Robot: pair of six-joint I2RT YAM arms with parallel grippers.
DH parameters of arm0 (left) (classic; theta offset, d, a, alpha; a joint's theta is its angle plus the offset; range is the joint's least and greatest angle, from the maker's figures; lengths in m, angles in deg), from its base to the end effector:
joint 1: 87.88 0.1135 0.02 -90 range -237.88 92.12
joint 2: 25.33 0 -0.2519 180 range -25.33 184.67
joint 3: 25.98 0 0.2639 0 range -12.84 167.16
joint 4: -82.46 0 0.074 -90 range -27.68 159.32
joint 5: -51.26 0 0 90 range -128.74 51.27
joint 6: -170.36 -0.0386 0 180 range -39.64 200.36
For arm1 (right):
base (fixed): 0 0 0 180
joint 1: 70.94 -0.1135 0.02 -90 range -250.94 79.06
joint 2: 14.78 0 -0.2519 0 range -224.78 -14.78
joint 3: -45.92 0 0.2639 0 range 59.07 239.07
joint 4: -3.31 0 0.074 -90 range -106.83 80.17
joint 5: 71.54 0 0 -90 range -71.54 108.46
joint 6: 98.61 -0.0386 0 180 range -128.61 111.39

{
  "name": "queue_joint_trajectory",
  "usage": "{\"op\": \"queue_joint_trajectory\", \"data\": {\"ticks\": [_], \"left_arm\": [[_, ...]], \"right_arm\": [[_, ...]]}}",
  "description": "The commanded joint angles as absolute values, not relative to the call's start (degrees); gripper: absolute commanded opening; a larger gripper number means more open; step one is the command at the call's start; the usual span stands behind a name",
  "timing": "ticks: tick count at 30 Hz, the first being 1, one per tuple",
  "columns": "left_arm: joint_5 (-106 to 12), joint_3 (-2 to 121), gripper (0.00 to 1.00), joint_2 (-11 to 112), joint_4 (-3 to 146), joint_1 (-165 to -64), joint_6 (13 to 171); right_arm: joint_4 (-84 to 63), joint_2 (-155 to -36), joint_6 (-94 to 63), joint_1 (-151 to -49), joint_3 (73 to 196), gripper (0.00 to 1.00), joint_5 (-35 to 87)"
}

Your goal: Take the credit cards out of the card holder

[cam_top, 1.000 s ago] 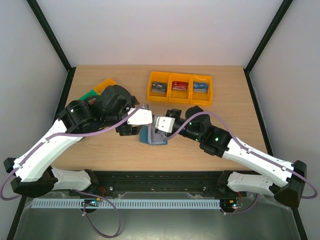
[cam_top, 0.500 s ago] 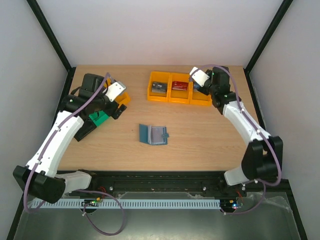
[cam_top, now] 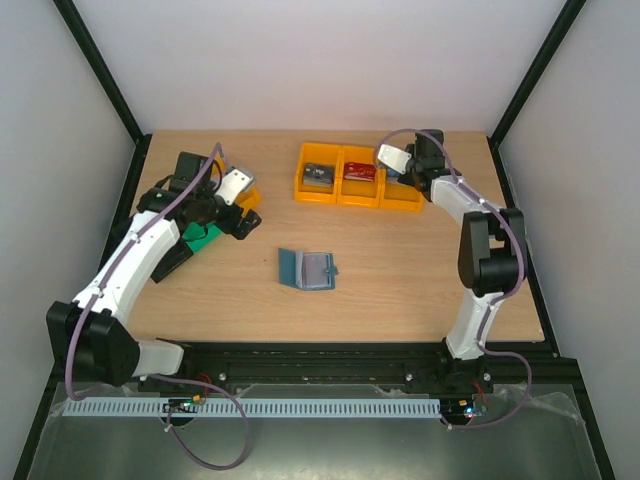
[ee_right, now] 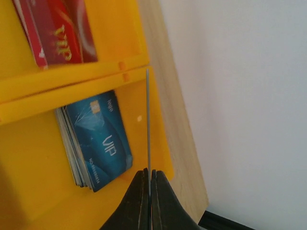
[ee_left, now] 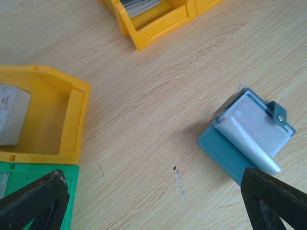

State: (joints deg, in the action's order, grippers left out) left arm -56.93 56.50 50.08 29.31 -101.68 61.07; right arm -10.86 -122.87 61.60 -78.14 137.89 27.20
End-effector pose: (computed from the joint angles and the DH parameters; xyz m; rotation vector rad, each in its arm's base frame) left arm 0.2838 -0.0821 0.3100 0.8122 2.2030 -0.3294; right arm 0.4443 0.0620 0.2231 -1.4053 1.6044 -0.5003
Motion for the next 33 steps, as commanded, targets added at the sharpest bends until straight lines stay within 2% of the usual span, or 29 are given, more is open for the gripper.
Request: {"op": "queue_joint_trajectory", "data": {"ticks": [1, 22, 25, 29, 33], "left_arm": [[-55.9, 55.8, 0.99, 52.2, 30.5, -101.3, 61.9], [-55.7, 58.7, 0.99, 58.7, 29.1, -101.4, 62.3], [-55.2, 58.7, 0.99, 58.6, 29.2, -101.4, 62.3], [-55.0, 58.5, 1.0, 58.7, 29.1, -101.3, 62.2], [-54.8, 58.3, 0.99, 58.8, 29.4, -101.3, 62.1]], "right_arm": [[-12.2, -126.6, 67.8, -76.9, 139.6, 0.02, 23.1], [3.1, -134.8, 77.8, -76.6, 137.9, 0.02, 22.7], [4.8, -136.0, 78.4, -76.7, 137.7, 0.04, 21.7], [6.4, -136.0, 78.6, -76.7, 136.4, 0.19, 21.4], [6.9, -135.0, 78.9, -76.6, 135.8, 0.41, 21.2]]}}
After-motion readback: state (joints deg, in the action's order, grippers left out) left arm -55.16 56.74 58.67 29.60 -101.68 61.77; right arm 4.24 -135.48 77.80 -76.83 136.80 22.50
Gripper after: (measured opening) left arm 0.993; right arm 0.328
